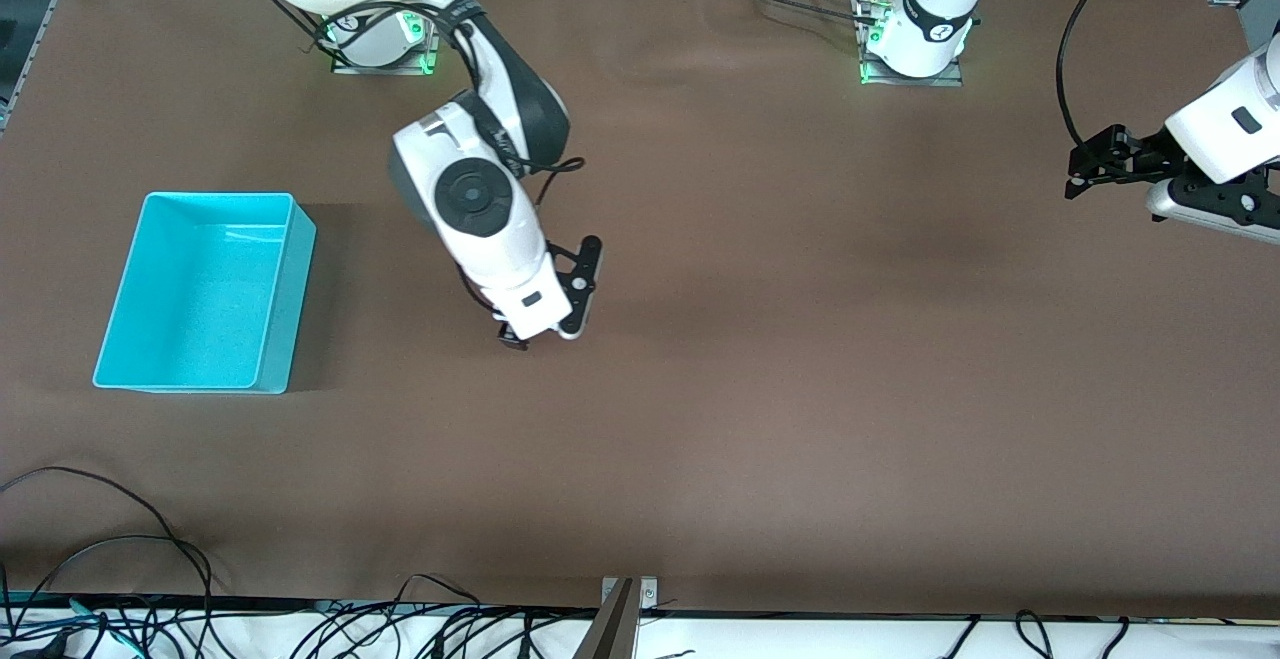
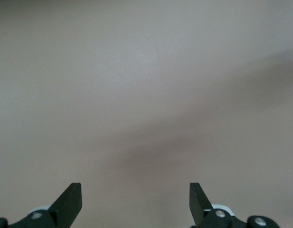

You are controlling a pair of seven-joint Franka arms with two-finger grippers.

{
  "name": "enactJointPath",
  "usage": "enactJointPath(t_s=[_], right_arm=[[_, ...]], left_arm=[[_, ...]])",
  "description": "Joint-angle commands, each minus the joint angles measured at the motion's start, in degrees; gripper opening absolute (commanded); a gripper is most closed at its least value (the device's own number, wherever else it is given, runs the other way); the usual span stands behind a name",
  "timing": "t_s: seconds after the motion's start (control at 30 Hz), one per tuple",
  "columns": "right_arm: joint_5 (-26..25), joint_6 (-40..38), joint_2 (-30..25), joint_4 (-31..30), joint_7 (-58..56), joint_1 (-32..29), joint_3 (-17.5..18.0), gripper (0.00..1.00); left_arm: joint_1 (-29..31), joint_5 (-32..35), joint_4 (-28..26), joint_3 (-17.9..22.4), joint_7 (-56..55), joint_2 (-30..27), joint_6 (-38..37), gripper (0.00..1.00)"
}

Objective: Wind and store white jeep toy

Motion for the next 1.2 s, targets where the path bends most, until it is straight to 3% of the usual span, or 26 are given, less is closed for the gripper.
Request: enactJointPath(t_s=[0.0, 0.37, 0.87, 1.17], right_arm=[[2.6, -3.7, -3.9, -1.9, -6.0, -4.6, 0.4, 0.17], [5.1, -9.2, -11.2, -5.7, -15.0, -15.2, 0.3, 0.17], [5.2, -9.0, -23.0, -20.4, -32.2, -29.3, 0.0, 0.16], [5.2, -5.8, -27.7, -28.9, -40.0, -30.1, -7.0, 0.12]], left_arm=[[-0.1, -1.1, 1.3, 0.1, 0.1, 0.0, -1.4, 1.00], [0.3, -1.7, 1.5, 0.0, 0.2, 0.2, -2.6, 1.00], [0.3, -2.0, 1.5, -0.1, 0.3, 0.2, -2.6, 1.00], [0.2, -1.7, 1.5, -0.4, 0.4, -0.2, -4.6, 1.00]])
